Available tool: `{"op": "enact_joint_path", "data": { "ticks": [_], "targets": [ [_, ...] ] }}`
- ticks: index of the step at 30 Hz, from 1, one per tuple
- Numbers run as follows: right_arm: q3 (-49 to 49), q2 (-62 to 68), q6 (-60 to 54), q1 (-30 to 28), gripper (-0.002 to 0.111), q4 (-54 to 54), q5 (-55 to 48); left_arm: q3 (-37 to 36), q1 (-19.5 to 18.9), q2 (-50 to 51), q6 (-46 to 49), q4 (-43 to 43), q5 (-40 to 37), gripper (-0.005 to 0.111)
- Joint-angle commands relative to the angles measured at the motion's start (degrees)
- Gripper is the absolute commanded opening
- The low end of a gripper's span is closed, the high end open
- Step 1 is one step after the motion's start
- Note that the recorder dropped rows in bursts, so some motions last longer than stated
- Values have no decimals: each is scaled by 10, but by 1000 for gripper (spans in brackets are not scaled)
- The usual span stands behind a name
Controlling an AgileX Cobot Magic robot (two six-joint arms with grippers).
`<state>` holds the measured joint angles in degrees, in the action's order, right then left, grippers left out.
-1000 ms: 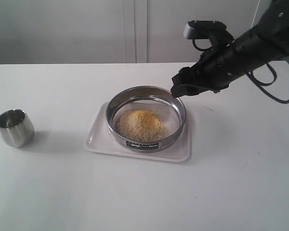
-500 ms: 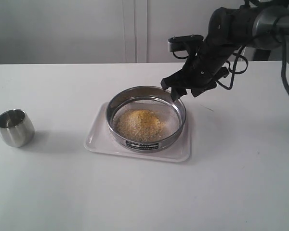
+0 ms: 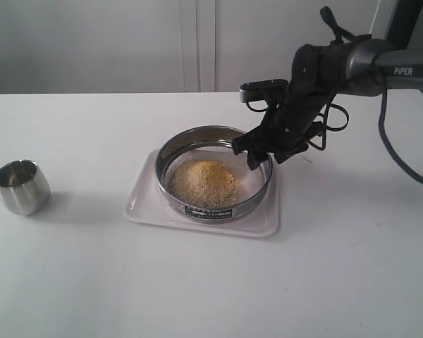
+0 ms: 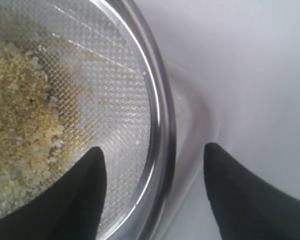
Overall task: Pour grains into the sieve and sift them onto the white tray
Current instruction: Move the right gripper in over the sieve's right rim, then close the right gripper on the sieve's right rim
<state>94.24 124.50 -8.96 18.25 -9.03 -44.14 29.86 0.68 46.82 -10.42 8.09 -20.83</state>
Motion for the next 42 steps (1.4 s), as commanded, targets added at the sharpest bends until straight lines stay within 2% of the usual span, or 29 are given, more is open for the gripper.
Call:
{"op": "enact_joint_path", "data": {
  "ticks": [1, 5, 12, 14, 33, 42],
  "targets": [
    [5, 9, 2, 0, 48, -2, 8, -5, 2, -5, 0, -4, -2, 0],
    [5, 9, 2, 0, 37, -2, 20, -5, 2, -5, 0, -4, -2, 0],
    [5, 10, 2, 0, 4, -3, 28, -5, 2, -5, 0, -4, -2, 0],
    [5, 10, 3, 0, 0, -3, 31, -5, 2, -5, 0, -4, -2, 0],
    [7, -6, 17, -1, 0, -47, 27, -5, 2, -5, 0, -4, -2, 0],
    [55, -25, 23, -23, 0, -55, -63, -5, 2, -5, 1, -4, -2, 0]
  ]
}}
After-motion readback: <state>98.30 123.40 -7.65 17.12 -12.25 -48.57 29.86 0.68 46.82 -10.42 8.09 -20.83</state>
